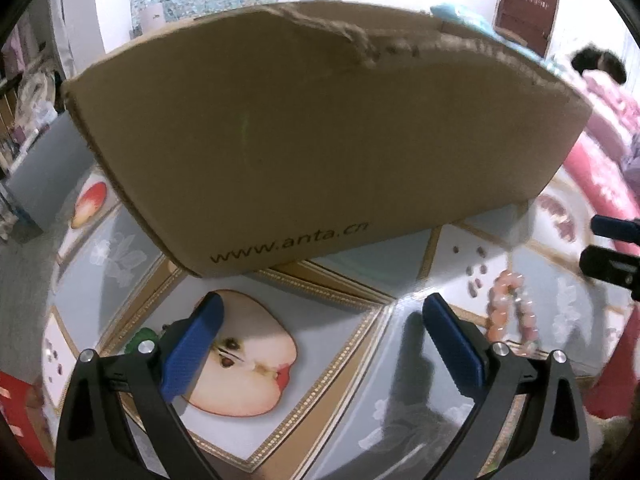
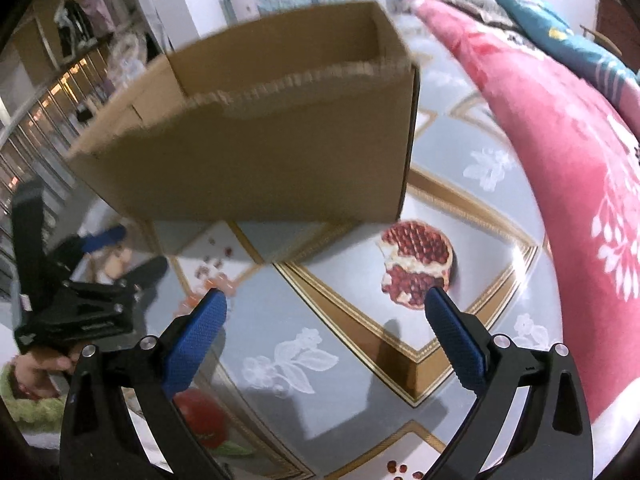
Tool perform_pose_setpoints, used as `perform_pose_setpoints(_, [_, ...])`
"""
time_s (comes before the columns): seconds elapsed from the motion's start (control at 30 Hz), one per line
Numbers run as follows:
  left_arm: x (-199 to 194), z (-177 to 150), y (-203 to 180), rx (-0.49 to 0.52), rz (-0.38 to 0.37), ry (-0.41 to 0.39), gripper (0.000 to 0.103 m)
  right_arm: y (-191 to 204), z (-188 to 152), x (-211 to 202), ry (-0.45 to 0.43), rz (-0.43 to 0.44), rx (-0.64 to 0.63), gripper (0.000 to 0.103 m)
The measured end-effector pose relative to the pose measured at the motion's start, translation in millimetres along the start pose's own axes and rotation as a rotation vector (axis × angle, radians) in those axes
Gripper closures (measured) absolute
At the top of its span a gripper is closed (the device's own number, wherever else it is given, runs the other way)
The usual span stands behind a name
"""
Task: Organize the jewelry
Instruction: 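Lower both grippers onto the pink bead bracelet and close on it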
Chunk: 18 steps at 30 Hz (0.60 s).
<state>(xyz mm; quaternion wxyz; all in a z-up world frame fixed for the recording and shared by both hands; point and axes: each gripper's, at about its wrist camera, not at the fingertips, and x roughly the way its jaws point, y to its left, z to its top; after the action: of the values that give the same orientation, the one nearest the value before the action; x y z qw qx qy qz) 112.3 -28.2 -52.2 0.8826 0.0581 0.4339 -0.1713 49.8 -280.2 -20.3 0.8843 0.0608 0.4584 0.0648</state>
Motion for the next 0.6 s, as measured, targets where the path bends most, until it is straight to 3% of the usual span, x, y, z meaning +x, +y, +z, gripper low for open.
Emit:
perform_pose_setpoints(0.1, [-13.2,-3.7,8.3,-0.048,-0.076,-0.043,0.012,-1.9,-2.8,-8.5,-0.028,0.063,0.018,0.014])
perform_pose_setpoints(0.23, [-31.1,-9.1,6.8,-0.018,-0.118,-0.103,0.02,-1.8,-0.8,-9.2,-0.041,0.111,0.013,0.023])
perform_pose_setpoints(0.33, [-43.2,-14.3,-0.4,0.002,-0.187,-0.13,0.029,3.3,-1.0,-11.1,-0.047,0.128,0.012,0.024])
perform_pose_setpoints(0.5, [-47.0,-24.7,-20.5,0.067,-0.243,-0.123,0.044,3.5,-1.4,-8.4,-0.05,0.169,0.023,0.033])
perform_pose_setpoints(0.6, [-44.5,-22.9,-31.3,0.106,-0.268,-0.099,0.052,7.5,1.0,5.4,-0.007,0.203,0.018,0.042])
